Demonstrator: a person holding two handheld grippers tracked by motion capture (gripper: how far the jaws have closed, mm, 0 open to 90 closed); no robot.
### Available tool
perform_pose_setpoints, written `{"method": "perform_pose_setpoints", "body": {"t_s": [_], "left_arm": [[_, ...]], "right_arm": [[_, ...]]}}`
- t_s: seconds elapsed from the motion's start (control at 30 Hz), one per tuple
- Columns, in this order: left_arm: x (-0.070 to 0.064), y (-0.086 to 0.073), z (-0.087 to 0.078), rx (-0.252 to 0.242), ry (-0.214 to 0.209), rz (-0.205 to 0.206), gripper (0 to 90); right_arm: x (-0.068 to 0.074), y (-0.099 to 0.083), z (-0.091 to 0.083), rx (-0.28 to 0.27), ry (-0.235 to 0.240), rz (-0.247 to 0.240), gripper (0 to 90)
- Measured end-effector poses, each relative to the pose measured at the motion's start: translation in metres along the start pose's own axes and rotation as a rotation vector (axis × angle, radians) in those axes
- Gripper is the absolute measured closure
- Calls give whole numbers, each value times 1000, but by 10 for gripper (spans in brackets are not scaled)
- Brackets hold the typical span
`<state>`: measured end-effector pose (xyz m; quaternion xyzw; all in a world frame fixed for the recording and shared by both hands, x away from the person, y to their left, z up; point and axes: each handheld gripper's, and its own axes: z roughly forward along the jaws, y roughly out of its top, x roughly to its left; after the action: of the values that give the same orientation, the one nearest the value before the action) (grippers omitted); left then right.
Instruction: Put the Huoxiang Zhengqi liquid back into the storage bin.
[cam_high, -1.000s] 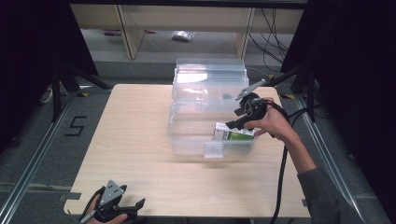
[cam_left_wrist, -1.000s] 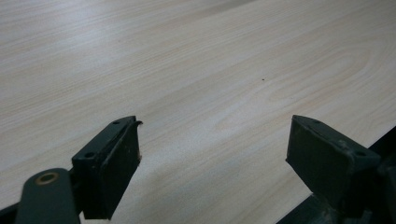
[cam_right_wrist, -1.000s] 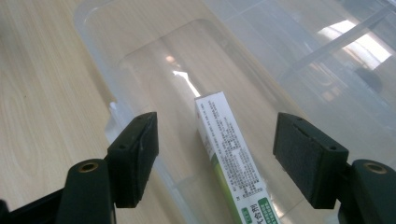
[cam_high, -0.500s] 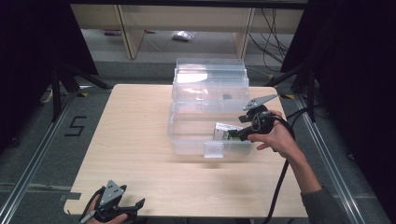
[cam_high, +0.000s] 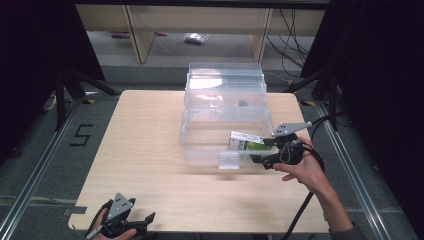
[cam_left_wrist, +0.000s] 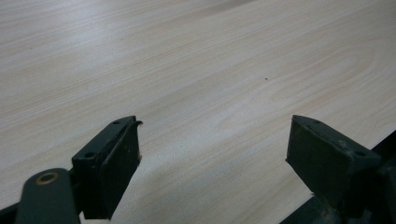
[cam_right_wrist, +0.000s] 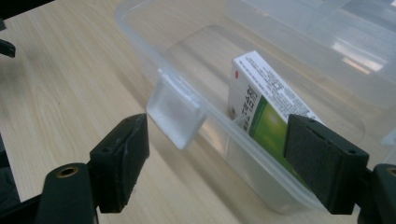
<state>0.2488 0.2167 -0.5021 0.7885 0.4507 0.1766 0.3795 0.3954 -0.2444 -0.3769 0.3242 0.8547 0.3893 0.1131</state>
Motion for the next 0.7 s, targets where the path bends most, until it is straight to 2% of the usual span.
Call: {"method": "perform_pose_setpoints", "body": {"t_s": [0.23,0.27,0.3,0.33,0.4,0.43,0.47,0.5,0.57,0.67,0.7], "left_arm": [[-1,0,0,1,-5,3,166],[-2,0,2,-15,-5,-20,166],[0,0,2,-2,3,-3,166],[0,0,2,-6,10,-7,166],[1,0,2,-2,9,-5,166],[0,0,2,-5,8,-8,166],[0,0,2,-4,8,-6,166],[0,0,2,-5,6,-4,166],[0,1,0,7,-9,10,166],[-1,0,1,-1,-5,3,166],[-1,0,1,-2,-1,1,166]], "right_arm": [[10,-17,-4,-37,-37,27,233],[12,-20,-4,-49,-31,27,231],[13,-23,-4,-59,-27,16,232],[17,-28,-3,-74,-22,4,229],[18,-30,-3,-67,-12,2,229],[22,-33,-1,-65,-5,28,227],[24,-35,0,-72,3,26,226],[24,-38,1,-77,3,2,228],[31,-45,4,-82,10,10,232],[34,-48,7,-78,14,1,231],[36,-50,7,-70,13,11,232]]}}
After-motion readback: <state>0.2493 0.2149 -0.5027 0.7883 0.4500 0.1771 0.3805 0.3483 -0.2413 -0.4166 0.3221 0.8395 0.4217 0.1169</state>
